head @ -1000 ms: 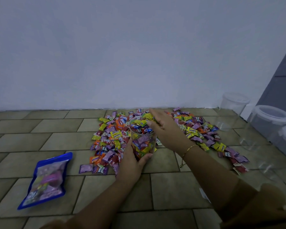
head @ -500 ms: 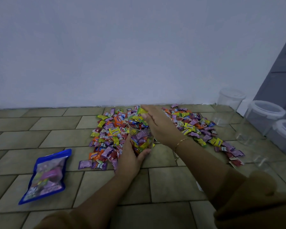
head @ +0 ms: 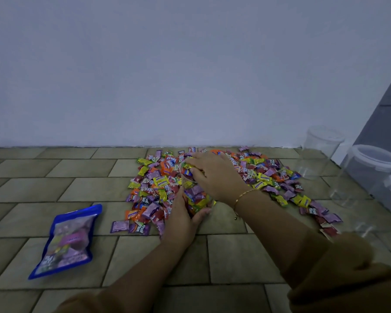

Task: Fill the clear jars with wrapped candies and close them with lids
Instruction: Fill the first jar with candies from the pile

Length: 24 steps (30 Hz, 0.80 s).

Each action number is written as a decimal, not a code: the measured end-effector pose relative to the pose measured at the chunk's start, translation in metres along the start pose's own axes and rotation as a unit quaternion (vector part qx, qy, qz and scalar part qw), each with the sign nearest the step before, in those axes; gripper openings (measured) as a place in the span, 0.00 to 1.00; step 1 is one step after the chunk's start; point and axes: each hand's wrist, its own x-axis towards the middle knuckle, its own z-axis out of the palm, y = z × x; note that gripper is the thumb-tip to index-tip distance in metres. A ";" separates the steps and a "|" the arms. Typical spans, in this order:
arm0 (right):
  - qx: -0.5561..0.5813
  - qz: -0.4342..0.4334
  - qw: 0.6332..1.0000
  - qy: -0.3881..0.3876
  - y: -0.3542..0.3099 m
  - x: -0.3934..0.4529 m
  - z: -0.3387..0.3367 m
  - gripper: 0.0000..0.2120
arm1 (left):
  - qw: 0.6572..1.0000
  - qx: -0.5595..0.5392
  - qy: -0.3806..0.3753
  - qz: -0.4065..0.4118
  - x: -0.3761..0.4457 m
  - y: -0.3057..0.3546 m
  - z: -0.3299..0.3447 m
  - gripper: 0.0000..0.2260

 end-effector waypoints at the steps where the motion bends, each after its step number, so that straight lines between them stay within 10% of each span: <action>1: -0.005 0.001 1.000 -0.009 -0.001 -0.002 -0.001 0.18 | 1.000 -0.002 0.000 0.000 0.000 0.001 0.000 0.47; 14: 0.076 0.022 0.996 0.048 -0.010 -0.005 0.002 0.22 | 1.000 -0.011 0.001 -0.003 0.001 0.003 0.000 0.42; 24: -0.118 -0.076 0.988 0.058 0.002 -0.012 0.009 0.33 | 1.000 0.009 -0.014 -0.010 0.002 0.001 0.000 0.48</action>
